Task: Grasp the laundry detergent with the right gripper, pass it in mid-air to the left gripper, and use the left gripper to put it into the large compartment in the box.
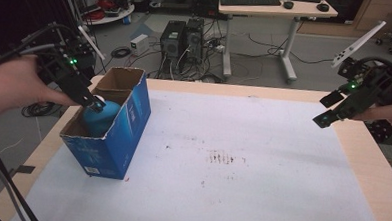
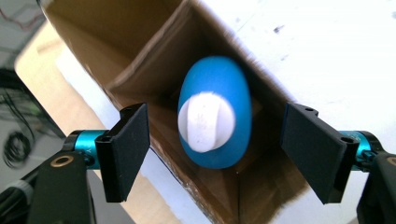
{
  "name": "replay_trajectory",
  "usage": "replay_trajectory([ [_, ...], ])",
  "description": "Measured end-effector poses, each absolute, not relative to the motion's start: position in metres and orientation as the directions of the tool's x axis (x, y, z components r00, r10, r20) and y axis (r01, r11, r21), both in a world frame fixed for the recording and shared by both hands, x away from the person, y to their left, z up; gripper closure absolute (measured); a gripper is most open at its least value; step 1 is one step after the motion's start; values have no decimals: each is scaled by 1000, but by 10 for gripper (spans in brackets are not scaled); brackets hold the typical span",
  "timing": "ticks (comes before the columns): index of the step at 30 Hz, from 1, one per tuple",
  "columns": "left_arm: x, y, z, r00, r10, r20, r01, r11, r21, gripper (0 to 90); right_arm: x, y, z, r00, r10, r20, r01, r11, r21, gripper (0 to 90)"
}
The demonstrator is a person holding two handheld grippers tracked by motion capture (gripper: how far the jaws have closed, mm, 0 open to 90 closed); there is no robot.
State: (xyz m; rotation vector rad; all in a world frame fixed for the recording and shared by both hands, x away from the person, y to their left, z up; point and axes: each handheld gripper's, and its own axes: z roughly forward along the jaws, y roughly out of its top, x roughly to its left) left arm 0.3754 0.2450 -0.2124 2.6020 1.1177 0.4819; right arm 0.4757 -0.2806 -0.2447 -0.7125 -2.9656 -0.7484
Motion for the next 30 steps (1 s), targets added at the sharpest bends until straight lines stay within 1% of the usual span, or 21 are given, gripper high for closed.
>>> replay_trajectory([
  [2,377,238,-203,678,711,186,621,-689,373,242,475,-281,-244,-895,431,111,432,781,451,127],
  [4,380,229,-195,703,688,183,600,-711,368,213,474,-282,-243,-895,433,107,432,780,453,127],
  [9,390,197,-189,772,609,183,522,-771,364,213,469,-280,-239,-896,433,99,427,780,457,127],
  [11,394,182,-192,799,577,167,496,-791,358,213,466,-278,-238,-896,433,97,426,781,456,127],
  [12,394,182,-192,799,577,167,496,-791,358,213,466,-278,-238,-896,433,97,426,781,456,127],
  [13,397,166,-198,826,539,165,465,-817,342,213,465,-277,-237,-899,427,93,420,784,458,127],
  [17,402,137,-208,872,465,153,401,-858,321,213,458,-270,-234,-905,418,81,408,795,449,127],
  [23,406,107,-226,898,414,150,352,-880,319,213,450,-258,-232,-915,397,66,383,808,448,127],
  [30,409,91,-241,913,382,145,327,-895,303,213,445,-244,-233,-931,360,60,349,830,435,127],
])
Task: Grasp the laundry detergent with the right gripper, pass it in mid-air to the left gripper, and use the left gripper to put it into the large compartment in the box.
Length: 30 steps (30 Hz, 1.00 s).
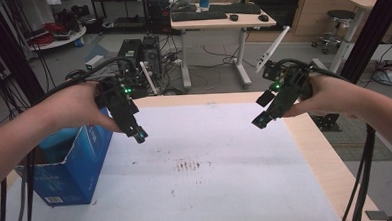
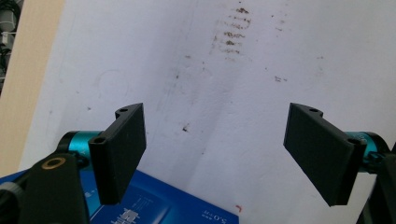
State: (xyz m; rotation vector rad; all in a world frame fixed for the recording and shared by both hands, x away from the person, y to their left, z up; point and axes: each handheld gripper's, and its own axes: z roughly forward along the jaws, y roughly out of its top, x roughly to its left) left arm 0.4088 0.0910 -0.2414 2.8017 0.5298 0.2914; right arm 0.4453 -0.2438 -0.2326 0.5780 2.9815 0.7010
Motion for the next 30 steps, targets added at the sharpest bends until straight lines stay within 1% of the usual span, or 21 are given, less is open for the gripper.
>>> replay_trajectory([
  [9,409,86,-250,915,378,141,324,-896,302,213,443,-238,-236,-942,332,57,323,845,426,127],
  [30,411,88,-257,912,387,137,338,-896,287,213,445,-236,-240,-944,323,69,322,852,413,127],
])
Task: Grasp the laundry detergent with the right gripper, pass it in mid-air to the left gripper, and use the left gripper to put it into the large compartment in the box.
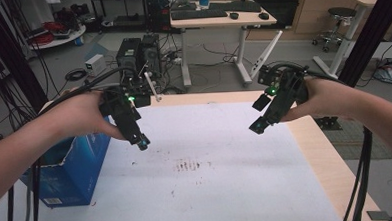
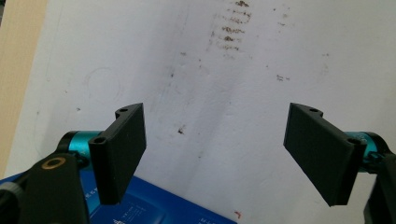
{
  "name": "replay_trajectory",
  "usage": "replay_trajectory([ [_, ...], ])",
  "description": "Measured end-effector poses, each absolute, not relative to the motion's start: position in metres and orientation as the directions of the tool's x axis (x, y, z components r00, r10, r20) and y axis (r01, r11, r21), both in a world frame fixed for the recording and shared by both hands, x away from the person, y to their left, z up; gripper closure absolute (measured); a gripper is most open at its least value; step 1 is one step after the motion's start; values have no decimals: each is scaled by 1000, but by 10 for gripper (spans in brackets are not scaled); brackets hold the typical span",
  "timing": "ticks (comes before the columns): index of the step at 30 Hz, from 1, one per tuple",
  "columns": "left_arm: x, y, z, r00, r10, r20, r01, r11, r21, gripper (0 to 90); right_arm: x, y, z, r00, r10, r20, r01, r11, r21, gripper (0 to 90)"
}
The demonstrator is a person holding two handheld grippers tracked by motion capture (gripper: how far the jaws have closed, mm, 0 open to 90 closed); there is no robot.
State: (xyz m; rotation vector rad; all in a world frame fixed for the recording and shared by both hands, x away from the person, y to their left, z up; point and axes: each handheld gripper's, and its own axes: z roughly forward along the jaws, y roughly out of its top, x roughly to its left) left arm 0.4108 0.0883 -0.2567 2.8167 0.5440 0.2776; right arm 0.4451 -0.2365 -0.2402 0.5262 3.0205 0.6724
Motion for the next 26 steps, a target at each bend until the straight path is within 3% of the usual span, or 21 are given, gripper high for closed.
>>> replay_trajectory([
  [26,411,91,-256,909,394,133,345,-893,290,213,445,-238,-244,-942,327,76,328,850,412,127],
])
